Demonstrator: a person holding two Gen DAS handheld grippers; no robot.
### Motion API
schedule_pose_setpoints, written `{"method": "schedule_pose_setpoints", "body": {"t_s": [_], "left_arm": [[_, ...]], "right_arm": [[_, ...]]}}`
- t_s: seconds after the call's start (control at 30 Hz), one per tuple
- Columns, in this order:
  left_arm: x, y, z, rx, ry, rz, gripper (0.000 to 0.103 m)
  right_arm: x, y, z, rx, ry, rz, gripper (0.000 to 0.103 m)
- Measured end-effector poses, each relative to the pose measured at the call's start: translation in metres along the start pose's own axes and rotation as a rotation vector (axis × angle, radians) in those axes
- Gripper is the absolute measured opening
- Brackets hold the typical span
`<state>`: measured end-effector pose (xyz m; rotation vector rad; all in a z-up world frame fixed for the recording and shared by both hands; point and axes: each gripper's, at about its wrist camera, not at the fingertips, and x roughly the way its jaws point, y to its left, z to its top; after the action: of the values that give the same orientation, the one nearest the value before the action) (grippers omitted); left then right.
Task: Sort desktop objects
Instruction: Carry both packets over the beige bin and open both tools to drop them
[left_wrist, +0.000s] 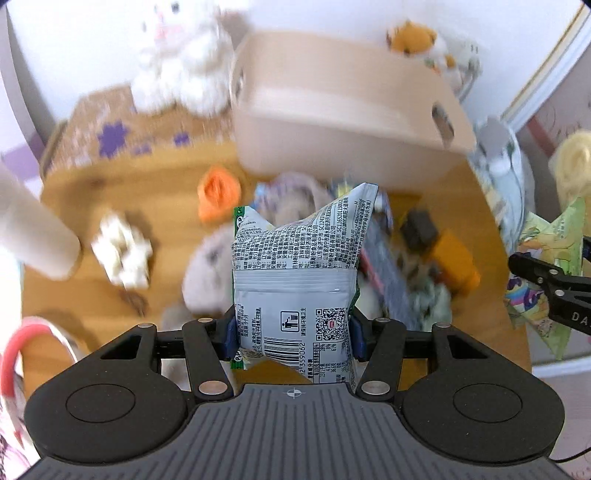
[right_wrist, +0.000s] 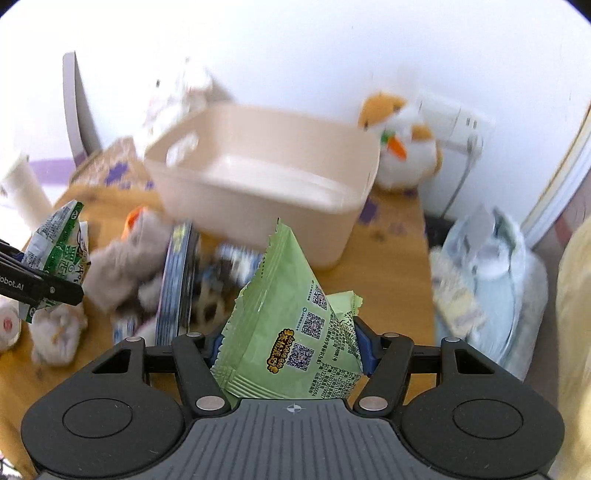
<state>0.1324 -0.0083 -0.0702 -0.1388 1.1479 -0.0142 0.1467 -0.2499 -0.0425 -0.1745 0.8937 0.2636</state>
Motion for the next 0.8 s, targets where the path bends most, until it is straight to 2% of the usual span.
{"method": "schedule_pose_setpoints", "body": {"t_s": [0.2,0.43,0.53,0.8], "left_arm": [[-0.012,0.002,0.048,0.013,-0.108,0.035,0.056],[-0.004,-0.007,0.106,0.003,-0.174,0.063,0.056],[0.003,-0.023,0.128,0.054,-0.207,0.111,0.056],[0.045,-0.048,0.18,0.041,-0.213,0.142,0.056]], "right_arm": [[0.004,-0.01,0.041,-0.028,-0.072,-0.02,0.062],[0.024,-0.018,0.085,-0.059,-0.134,-0.024,0.062],[0.041,-0.026,0.101,-0.04,-0.134,-0.013,0.062],[0.104,-0.047,0.129,0.034,-0.082,0.003,0.061]]}}
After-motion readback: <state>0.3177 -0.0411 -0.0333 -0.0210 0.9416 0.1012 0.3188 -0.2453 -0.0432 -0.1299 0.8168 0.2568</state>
